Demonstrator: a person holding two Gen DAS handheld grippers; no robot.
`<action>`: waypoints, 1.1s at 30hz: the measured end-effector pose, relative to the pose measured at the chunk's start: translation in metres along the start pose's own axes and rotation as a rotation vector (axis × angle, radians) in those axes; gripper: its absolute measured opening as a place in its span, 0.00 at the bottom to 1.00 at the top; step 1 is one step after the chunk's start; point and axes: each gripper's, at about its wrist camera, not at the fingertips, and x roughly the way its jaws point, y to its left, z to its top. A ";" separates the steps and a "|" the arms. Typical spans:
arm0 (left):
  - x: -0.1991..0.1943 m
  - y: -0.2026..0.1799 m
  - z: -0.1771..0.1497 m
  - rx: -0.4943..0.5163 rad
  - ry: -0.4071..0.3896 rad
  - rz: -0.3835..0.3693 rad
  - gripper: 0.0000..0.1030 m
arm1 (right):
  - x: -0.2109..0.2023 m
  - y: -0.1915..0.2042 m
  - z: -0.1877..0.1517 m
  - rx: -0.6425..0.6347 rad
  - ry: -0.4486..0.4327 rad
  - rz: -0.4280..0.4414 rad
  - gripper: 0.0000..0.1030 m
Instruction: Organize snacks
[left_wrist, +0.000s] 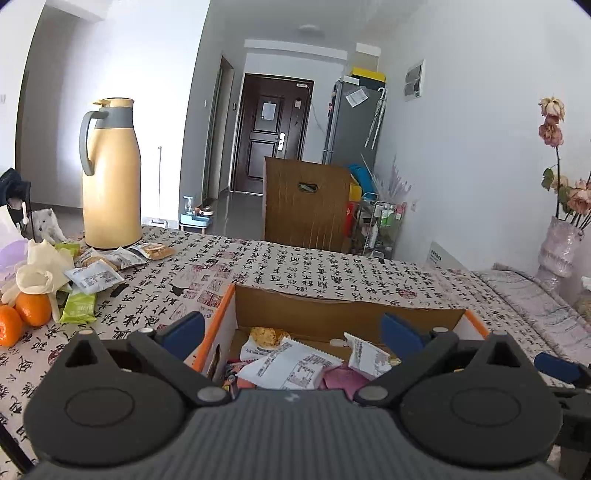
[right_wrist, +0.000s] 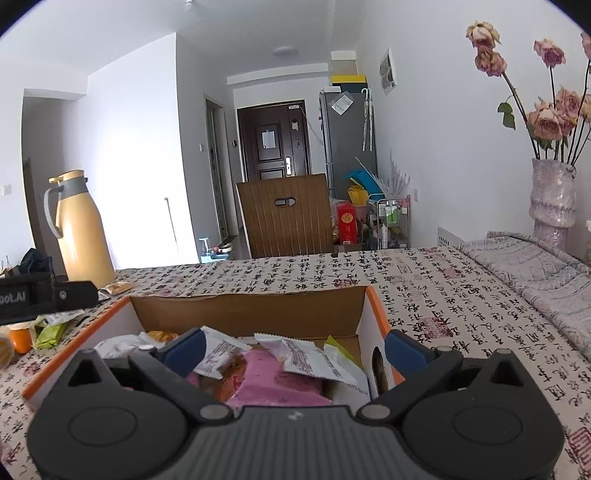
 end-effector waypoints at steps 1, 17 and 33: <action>-0.005 0.001 0.000 0.003 0.000 -0.004 1.00 | -0.003 0.001 -0.001 0.000 0.004 -0.005 1.00; -0.100 0.025 -0.048 0.037 0.040 -0.048 1.00 | -0.113 0.011 -0.049 -0.012 0.044 0.034 1.00; -0.150 0.038 -0.113 0.075 0.142 -0.050 1.00 | -0.169 0.006 -0.099 0.035 0.106 0.044 1.00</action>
